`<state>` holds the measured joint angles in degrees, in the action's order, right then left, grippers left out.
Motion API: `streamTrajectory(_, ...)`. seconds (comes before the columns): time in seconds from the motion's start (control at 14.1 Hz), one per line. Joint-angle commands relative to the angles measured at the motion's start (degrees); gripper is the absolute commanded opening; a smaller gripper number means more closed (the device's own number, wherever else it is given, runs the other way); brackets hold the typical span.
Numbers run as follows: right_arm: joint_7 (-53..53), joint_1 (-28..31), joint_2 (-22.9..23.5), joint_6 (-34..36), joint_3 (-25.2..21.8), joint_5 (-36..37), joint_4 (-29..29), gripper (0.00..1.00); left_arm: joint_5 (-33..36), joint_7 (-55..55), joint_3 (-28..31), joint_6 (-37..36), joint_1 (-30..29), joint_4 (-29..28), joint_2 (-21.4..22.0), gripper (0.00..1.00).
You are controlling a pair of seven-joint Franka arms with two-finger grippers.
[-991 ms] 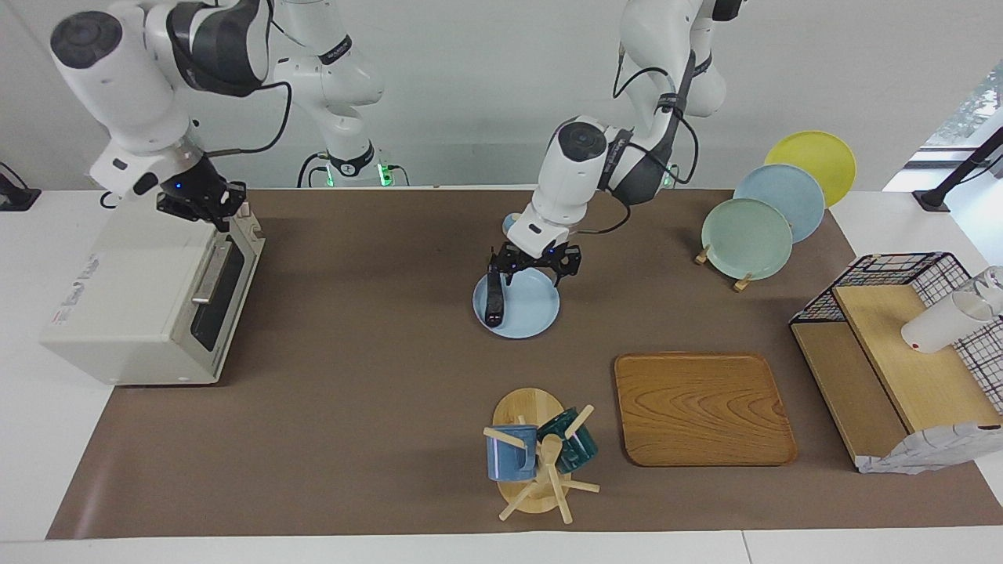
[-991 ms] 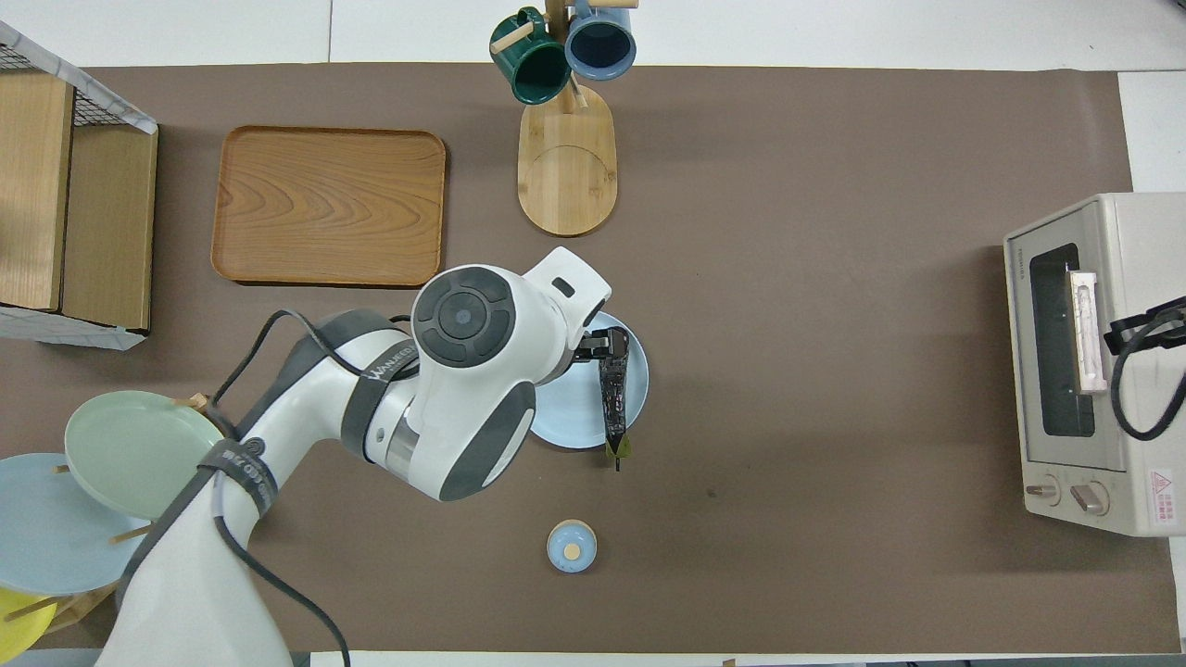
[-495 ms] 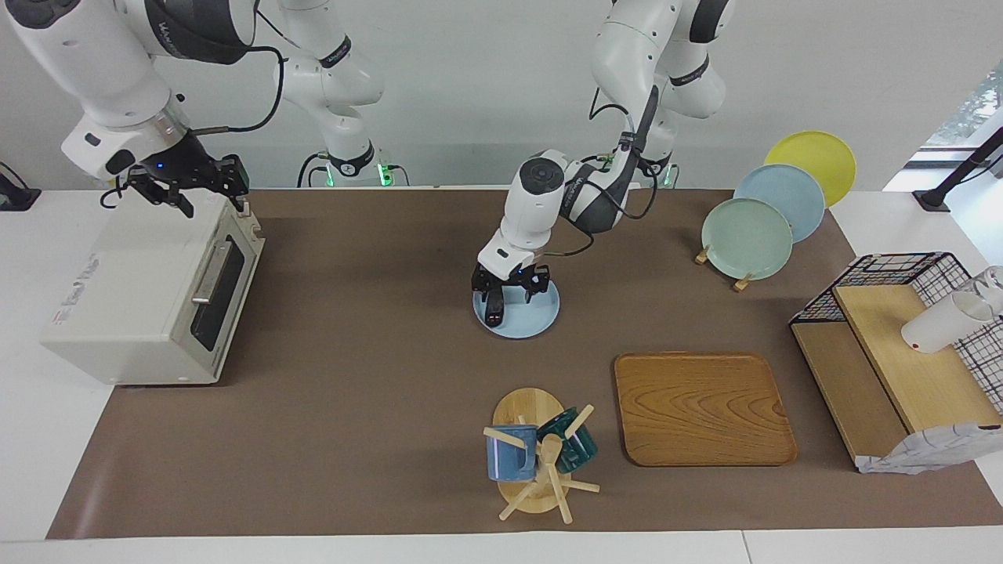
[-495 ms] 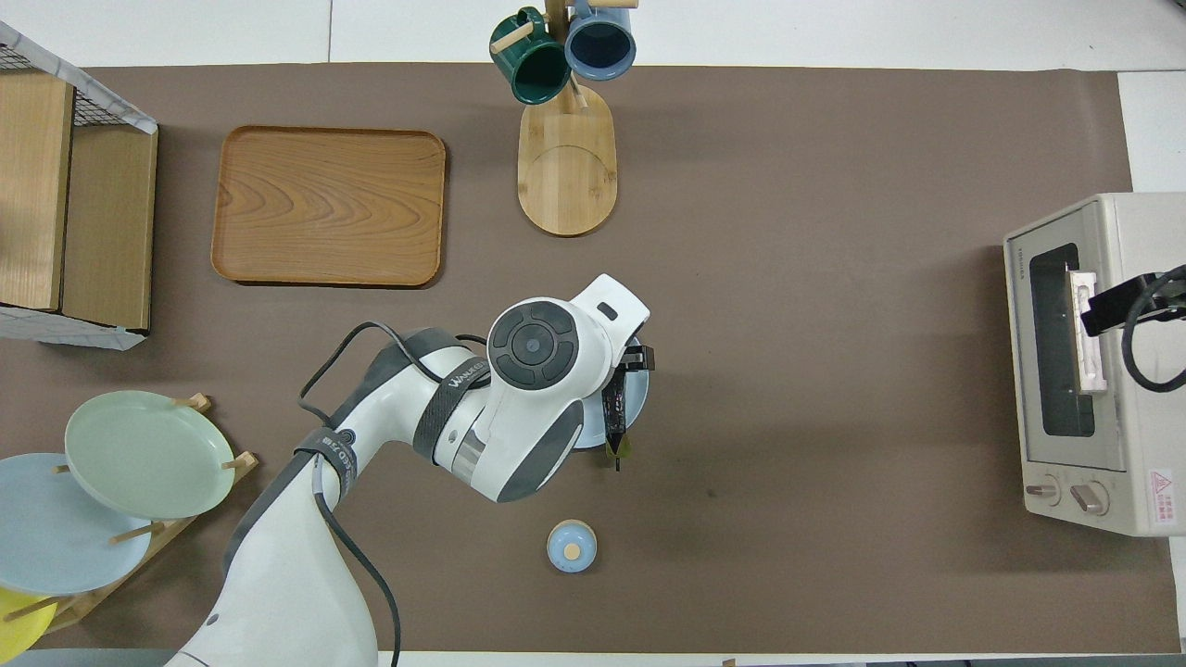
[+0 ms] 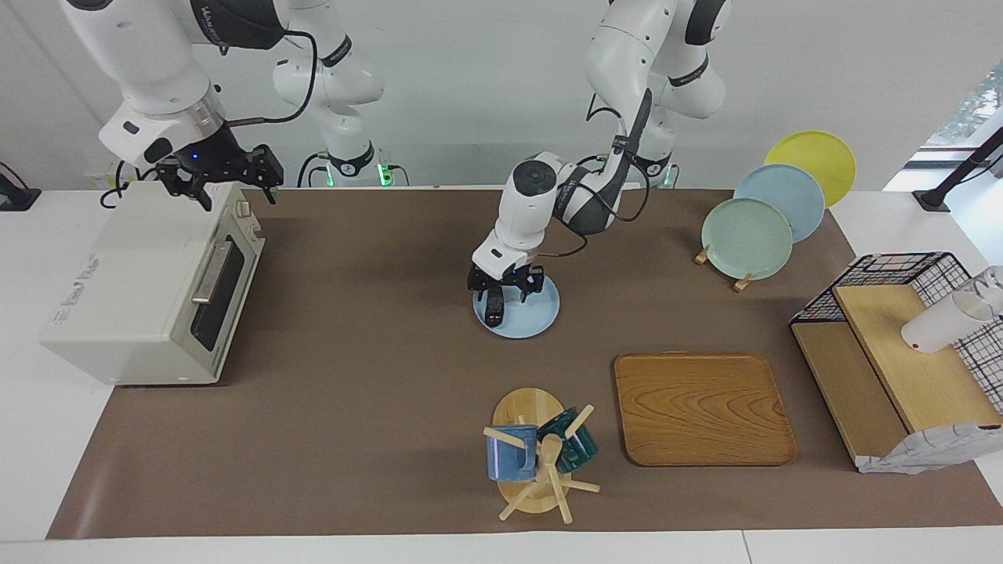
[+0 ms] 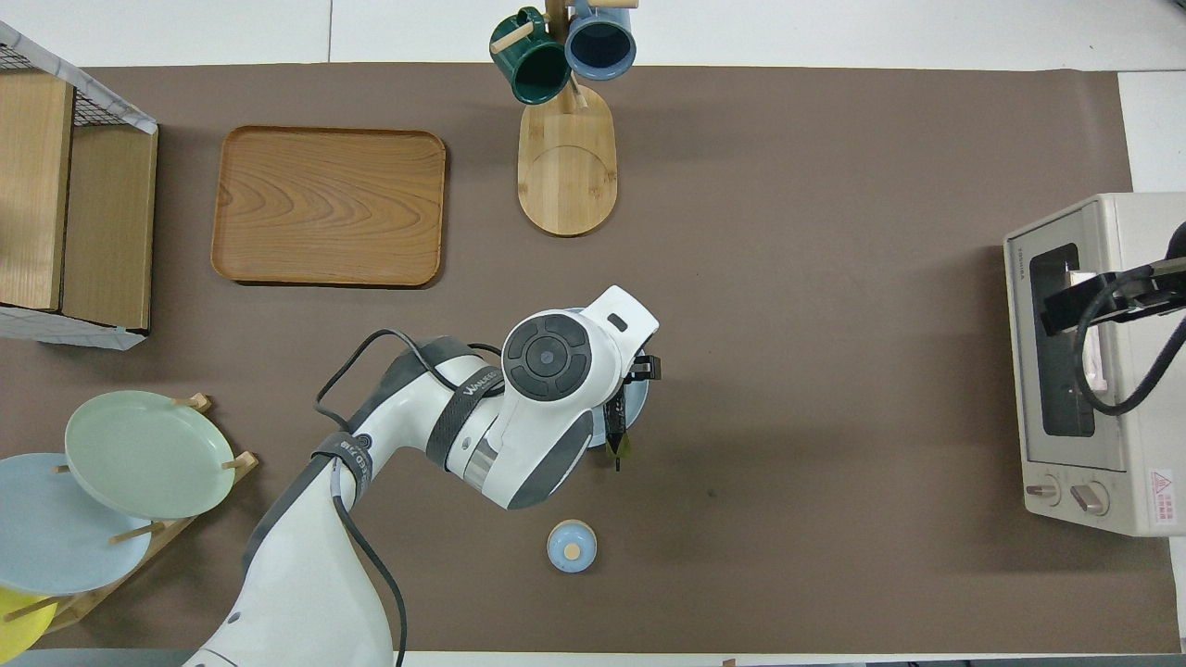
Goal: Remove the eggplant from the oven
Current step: 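Grasp the eggplant on the plate with the left gripper and lift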
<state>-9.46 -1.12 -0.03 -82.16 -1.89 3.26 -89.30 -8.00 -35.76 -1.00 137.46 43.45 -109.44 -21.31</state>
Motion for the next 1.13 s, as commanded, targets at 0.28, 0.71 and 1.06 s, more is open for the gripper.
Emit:
streamTrajectory(0.28, 0.05, 0.68, -1.37, 0.33, -0.22, -0.98, -1.14, 1.00, -0.96, 0.96, 0.92, 0.71, 1.28, -1.12, 0.39, 0.24)
streamTrajectory(0.71, 1.37, 0.77, -1.64, -0.37, -1.01, -1.07, -0.61, 1.00, -0.88, 1.04, 1.27, -5.86, -2.91, 1.33, 3.28, 0.00)
streamTrajectory(1.06, 6.64, -0.02, -1.99, -0.46, -0.66, -1.50, -0.88, 1.00, -0.88, 19.38, 1.18, -25.12, -22.67, 17.74, 1.47, 0.00)
